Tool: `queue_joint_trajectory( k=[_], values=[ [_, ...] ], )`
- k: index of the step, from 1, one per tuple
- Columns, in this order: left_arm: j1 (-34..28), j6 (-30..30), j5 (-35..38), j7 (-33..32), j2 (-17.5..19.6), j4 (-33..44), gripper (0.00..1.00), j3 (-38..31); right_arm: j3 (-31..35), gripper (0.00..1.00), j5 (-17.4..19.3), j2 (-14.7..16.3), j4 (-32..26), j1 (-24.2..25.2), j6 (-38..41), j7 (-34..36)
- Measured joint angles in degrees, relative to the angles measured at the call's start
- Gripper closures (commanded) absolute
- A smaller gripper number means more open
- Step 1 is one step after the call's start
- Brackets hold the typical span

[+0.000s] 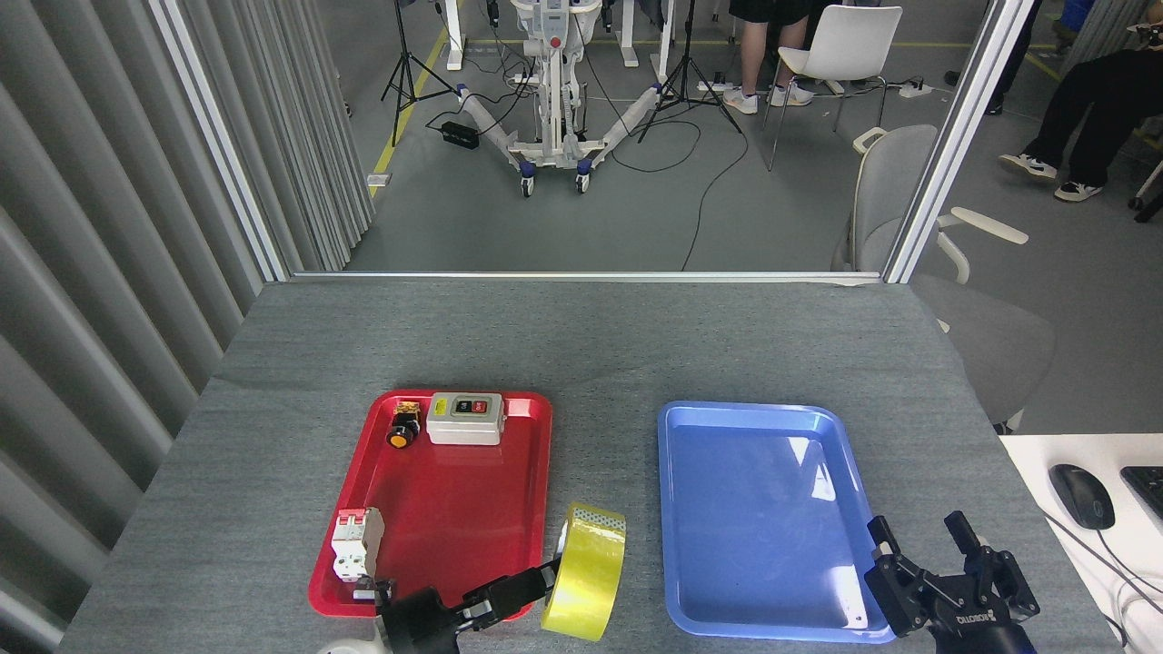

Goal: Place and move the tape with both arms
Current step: 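Bring the right gripper to the tape held by the left gripper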

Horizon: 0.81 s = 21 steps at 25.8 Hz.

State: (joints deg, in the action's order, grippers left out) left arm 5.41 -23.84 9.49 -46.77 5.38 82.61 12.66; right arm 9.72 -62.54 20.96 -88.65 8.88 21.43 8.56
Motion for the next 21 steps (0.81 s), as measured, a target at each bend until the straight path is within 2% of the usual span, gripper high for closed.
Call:
queue_joint_trajectory(
  k=[3,6,8,10,13,16,21],
  values=[
    [1.0,3.9,1.5,0.0,-2.1,0.1,0.79,0.0,-4.7,0.00,12.2,6.3,0.0,0.1,1.0,-2.9],
    [1.3,5.4,4.3,0.2,-4.2,0.3,0.79,0.0,-12.3,0.00,28.0,12.7,0.6,-0.1,4.1,-5.6],
    [1.1,5.8,5.5,0.2,-5.0,0.9,0.80,0.1,-18.3,0.00,37.2,16.2,0.7,-0.9,7.3,-6.6],
    [0.8,6.2,6.2,0.2,-5.5,1.4,0.80,0.7,-24.4,0.00,42.6,19.2,0.8,-2.3,11.4,-7.2],
    [0.7,7.7,7.8,0.4,-7.0,1.6,0.80,1.3,-33.3,0.00,45.7,24.0,0.8,-5.5,18.0,-7.4],
    [0.9,9.0,9.6,0.5,-8.9,1.8,0.80,1.6,-42.2,0.00,46.3,28.5,0.7,-10.8,21.8,-7.4],
    [1.0,9.7,10.6,0.6,-10.3,2.2,0.80,1.7,-49.6,0.00,44.5,31.5,0.0,-16.7,23.3,-7.7]
  ],
)
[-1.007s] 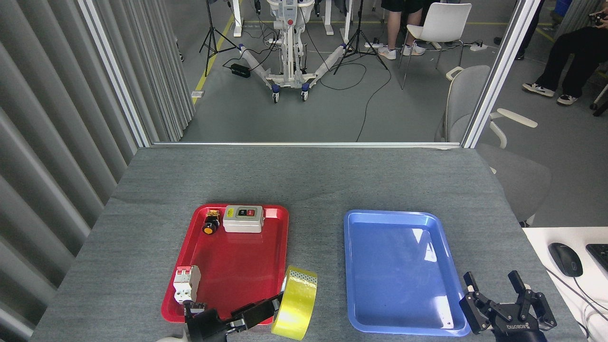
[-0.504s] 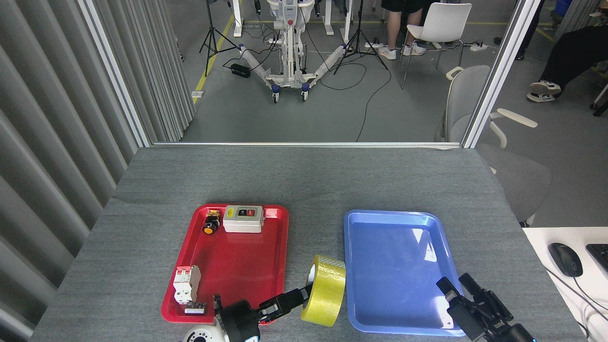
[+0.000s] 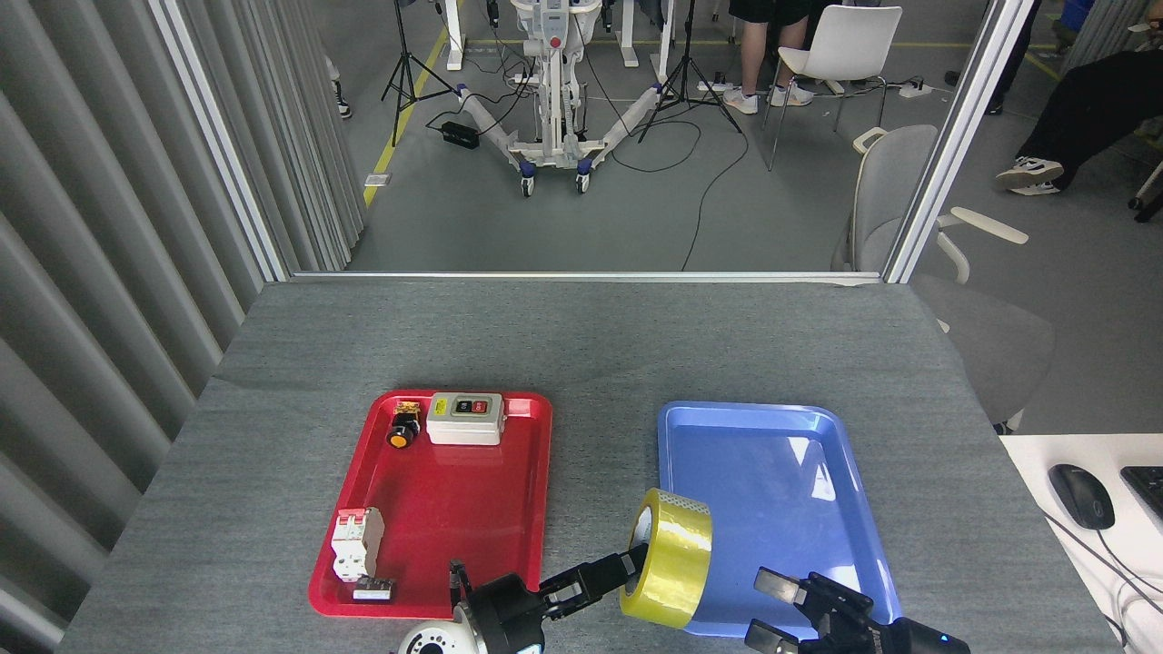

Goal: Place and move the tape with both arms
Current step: 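Bring the right gripper to the tape held by the left gripper, then grasp the tape with the right gripper and release it from the left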

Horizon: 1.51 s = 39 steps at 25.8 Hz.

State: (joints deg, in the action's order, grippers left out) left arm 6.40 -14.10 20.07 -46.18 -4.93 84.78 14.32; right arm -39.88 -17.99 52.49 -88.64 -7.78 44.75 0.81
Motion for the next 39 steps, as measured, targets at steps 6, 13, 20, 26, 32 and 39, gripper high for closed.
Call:
queue_joint_trajectory(
  k=[6,13,20,26,32,39],
  values=[
    [0.0,0.0,0.2,0.0,-0.1,0.0,0.80,0.0,-1.1,0.01,-0.9,-1.6,-0.1,-3.6,0.2,0.3],
    [0.3,0.0,0.4,0.0,-0.2,-0.4,0.79,0.0,-1.2,0.02,-3.3,-4.8,-0.1,-6.7,0.3,-0.8],
    [1.0,-0.1,0.6,0.1,-0.2,-1.0,0.80,-0.2,-1.5,0.09,-4.2,-7.0,-0.1,-6.8,0.3,-4.4],
    [1.4,-0.1,0.7,0.5,-0.2,-1.5,0.79,-0.3,-1.5,0.18,-4.2,-7.6,-0.1,-6.9,0.3,-4.8],
    [1.7,-0.1,1.2,0.5,-0.3,-1.7,0.79,-0.4,-1.5,0.26,-4.3,-7.8,-0.2,-6.9,0.3,-4.9],
    [1.9,-0.1,1.3,0.5,-0.1,-1.8,0.79,-0.5,-1.5,0.48,-4.3,-8.3,-0.2,-7.0,0.3,-5.2]
  ],
)
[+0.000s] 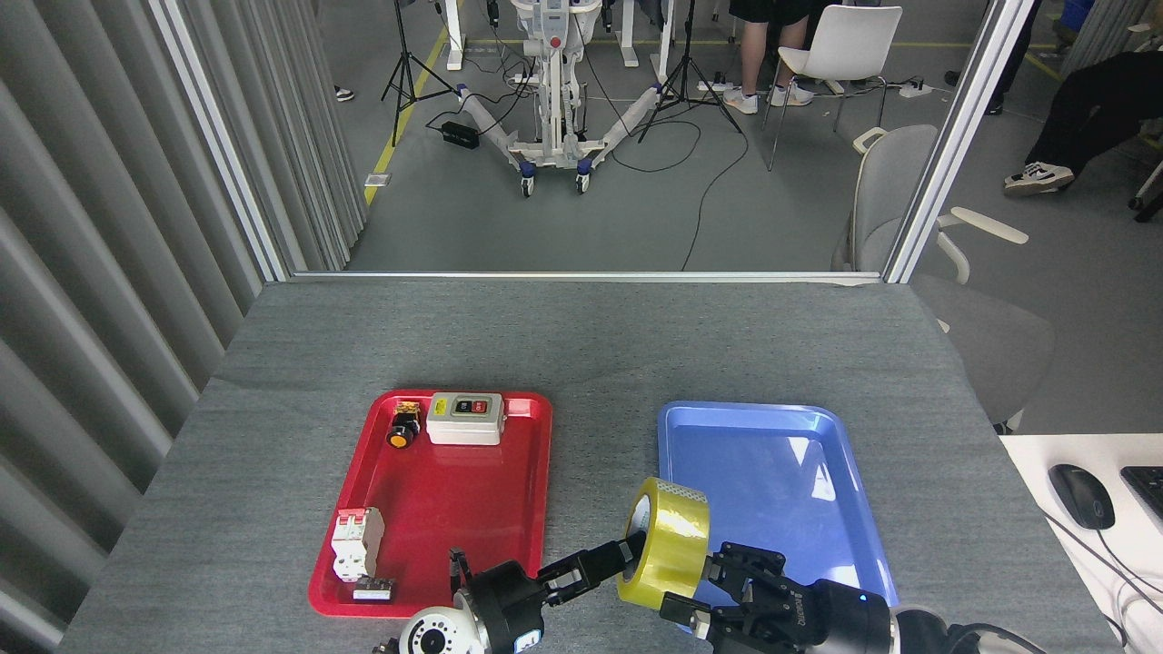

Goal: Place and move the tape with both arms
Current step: 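Grasp the tape with the right gripper and release it from the left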

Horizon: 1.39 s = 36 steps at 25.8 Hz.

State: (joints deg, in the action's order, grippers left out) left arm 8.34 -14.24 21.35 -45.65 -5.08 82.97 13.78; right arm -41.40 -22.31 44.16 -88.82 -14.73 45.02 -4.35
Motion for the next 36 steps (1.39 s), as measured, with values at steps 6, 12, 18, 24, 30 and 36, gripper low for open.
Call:
queue_joint_trajectory(
  k=[6,12,18,24,30,36],
  values=[
    [0.1,0.0,0.0,0.0,0.1,0.0,0.79,-0.1,0.0,0.62,0.0,-0.5,0.0,0.1,0.0,-1.7],
    [0.1,-0.2,0.0,-0.2,0.3,0.0,0.79,-0.1,0.0,0.72,0.0,-0.7,0.1,0.2,-0.2,-2.2],
    [0.1,0.0,0.0,-1.0,0.3,-0.1,0.76,-0.2,0.0,0.74,0.0,-0.7,0.1,0.1,-0.4,-2.2],
    [0.4,0.0,0.0,0.9,0.5,-0.8,0.00,-1.3,0.0,0.74,0.0,-0.7,0.0,0.2,-0.1,-2.4],
    [0.9,-2.4,-0.3,1.1,0.7,-1.3,0.00,-3.3,0.0,0.79,0.0,-0.8,0.1,0.1,0.0,-2.2],
    [0.9,-3.6,-0.4,1.2,1.3,-1.9,0.00,-4.3,0.2,0.78,0.0,-0.9,0.1,-0.1,0.0,-2.0]
  ],
)
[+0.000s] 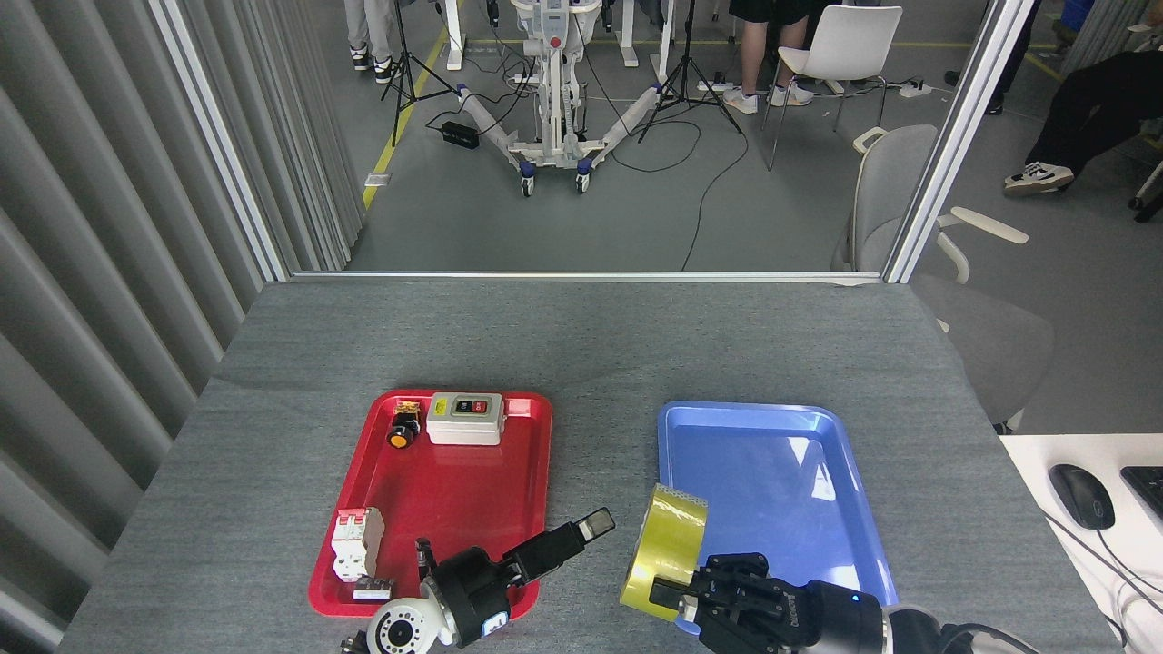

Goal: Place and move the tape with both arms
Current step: 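Grasp the tape with the right gripper and release it from the left, then lower the tape into the blue tray with the right gripper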

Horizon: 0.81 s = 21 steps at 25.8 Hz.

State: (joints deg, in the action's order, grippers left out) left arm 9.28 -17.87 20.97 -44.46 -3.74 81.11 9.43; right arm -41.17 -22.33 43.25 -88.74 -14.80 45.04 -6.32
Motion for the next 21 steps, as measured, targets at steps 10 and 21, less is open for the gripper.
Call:
queue_joint_trajectory(
  k=[10,21],
  values=[
    [0.0,-2.4,5.4,5.1,5.3,-3.1,0.00,-5.5,10.6,0.78,0.1,0.7,2.7,0.4,0.0,0.2],
    [-0.9,-8.0,34.2,41.1,9.6,-1.9,0.00,-7.4,9.8,0.80,0.0,3.3,14.3,-6.0,-21.2,-10.3]
  ],
)
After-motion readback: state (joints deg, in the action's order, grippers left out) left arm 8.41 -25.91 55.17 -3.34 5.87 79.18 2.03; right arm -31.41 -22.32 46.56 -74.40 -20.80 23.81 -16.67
